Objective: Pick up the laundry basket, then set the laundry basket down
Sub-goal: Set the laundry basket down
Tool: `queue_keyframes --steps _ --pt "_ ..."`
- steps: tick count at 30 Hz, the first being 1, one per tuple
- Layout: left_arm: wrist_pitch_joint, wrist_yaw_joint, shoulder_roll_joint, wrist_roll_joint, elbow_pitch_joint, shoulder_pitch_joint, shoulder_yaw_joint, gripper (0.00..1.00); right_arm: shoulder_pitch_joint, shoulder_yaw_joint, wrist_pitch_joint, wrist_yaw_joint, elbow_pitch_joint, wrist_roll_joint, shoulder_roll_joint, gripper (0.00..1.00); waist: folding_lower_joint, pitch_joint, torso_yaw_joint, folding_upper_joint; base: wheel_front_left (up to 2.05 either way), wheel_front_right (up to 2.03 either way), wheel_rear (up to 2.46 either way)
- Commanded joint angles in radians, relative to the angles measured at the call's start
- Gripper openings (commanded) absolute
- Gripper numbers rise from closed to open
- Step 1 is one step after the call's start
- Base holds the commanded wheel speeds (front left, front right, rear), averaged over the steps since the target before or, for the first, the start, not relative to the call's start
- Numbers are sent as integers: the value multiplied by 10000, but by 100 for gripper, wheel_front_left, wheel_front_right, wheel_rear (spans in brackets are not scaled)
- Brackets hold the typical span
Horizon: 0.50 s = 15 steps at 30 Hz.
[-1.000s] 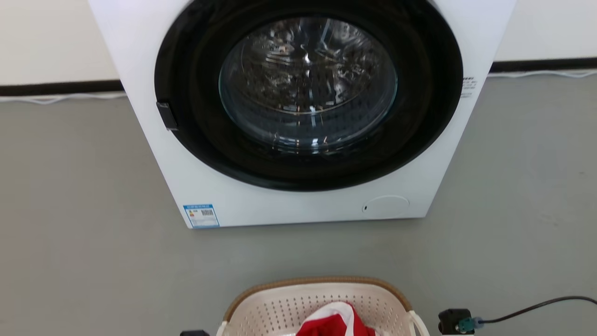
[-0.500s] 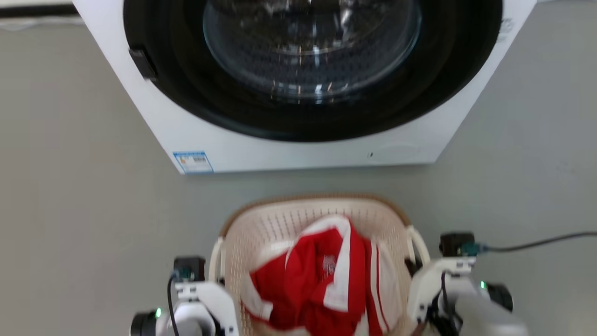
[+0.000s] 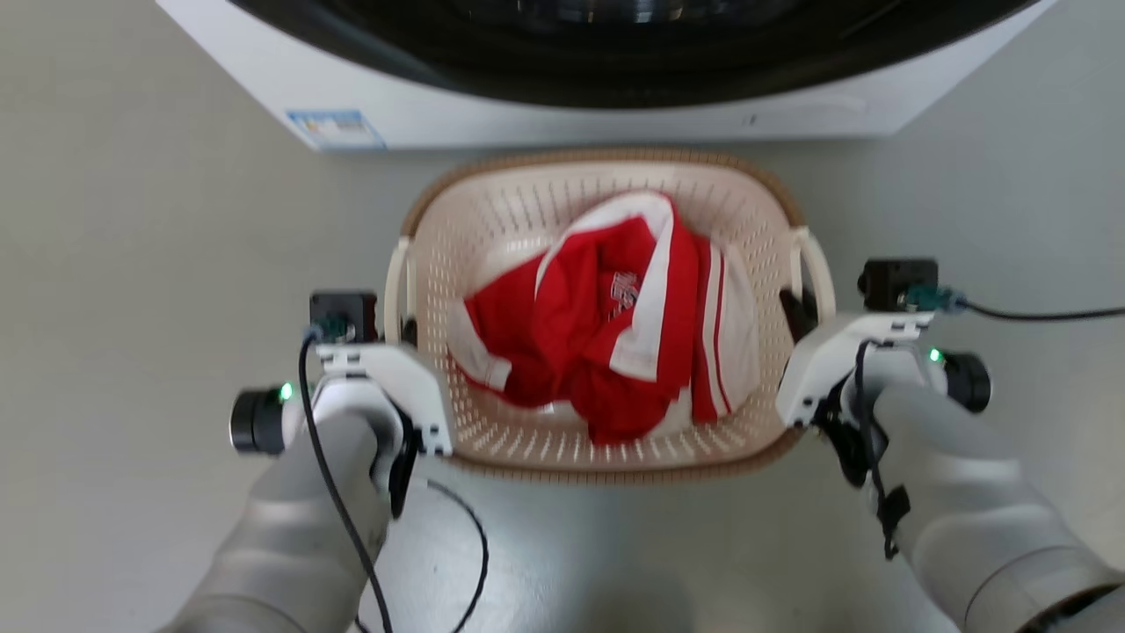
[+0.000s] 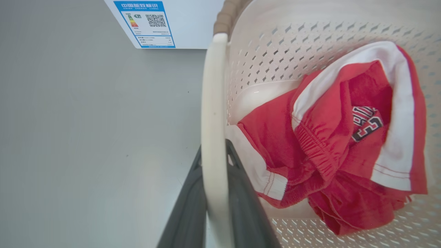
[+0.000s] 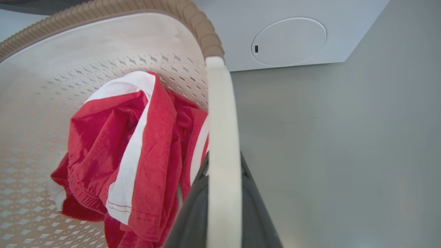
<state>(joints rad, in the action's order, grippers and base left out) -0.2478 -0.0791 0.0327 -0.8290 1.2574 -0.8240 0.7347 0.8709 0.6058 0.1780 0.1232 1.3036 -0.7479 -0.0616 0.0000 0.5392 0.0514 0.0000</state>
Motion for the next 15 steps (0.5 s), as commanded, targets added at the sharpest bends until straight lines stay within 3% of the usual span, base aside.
queue_keyframes --steps 1,15 --pt "-134 -149 316 171 -194 -444 -257 0 131 -164 217 75 -129 406 114 0 0 1104 140 0 0 0 0" --pt "-138 -562 481 1156 -1325 -1485 -985 0 1194 -2765 363 75 -129 3165 114 0 0 2803 425 0 0 0 0"
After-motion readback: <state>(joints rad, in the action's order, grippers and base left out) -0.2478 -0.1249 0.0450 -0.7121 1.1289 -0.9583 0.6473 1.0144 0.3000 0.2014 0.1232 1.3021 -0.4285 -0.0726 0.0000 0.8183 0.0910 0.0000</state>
